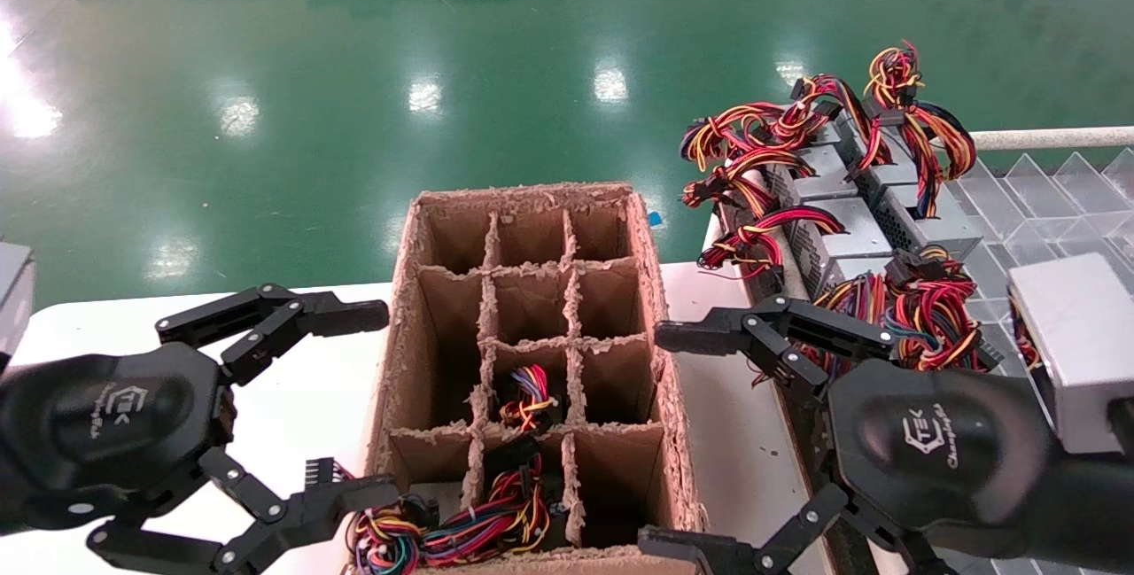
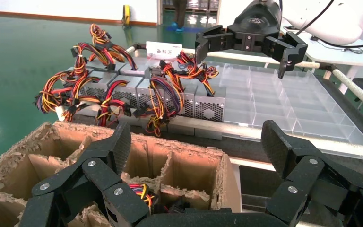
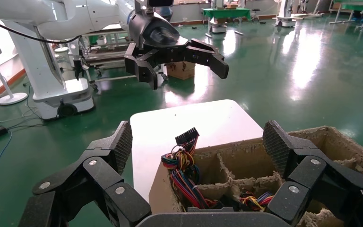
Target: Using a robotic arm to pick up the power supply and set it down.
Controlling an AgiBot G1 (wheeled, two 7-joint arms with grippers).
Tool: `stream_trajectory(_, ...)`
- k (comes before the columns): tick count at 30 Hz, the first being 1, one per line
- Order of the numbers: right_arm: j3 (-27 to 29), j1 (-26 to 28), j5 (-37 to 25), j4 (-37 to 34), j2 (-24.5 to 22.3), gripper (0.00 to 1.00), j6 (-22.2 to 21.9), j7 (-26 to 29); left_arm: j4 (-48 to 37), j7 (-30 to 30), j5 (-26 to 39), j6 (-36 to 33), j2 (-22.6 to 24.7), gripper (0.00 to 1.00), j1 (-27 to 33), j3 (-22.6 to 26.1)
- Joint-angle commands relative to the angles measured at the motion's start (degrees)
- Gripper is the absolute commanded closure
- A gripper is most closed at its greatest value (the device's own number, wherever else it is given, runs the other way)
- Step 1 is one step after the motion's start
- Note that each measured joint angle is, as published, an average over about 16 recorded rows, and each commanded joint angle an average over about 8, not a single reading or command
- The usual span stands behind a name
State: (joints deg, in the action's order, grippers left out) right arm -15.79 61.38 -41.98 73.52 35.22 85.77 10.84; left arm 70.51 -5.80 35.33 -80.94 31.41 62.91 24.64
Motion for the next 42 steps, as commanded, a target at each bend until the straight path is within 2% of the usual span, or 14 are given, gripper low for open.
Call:
stream_trajectory(1, -0.1, 0.0, 0.0, 0.0, -0.1, 0.0, 0.0, 0.0, 0.0, 0.0, 0.0, 0.0, 0.0, 0.0, 0.0, 0.0)
stream_trajectory(42, -0.3, 0.2, 0.1, 0.1, -0.3, 0.0, -0.1, -0.1, 0.0, 0.0, 0.0, 0.0, 0.0, 0.0, 0.0, 0.0)
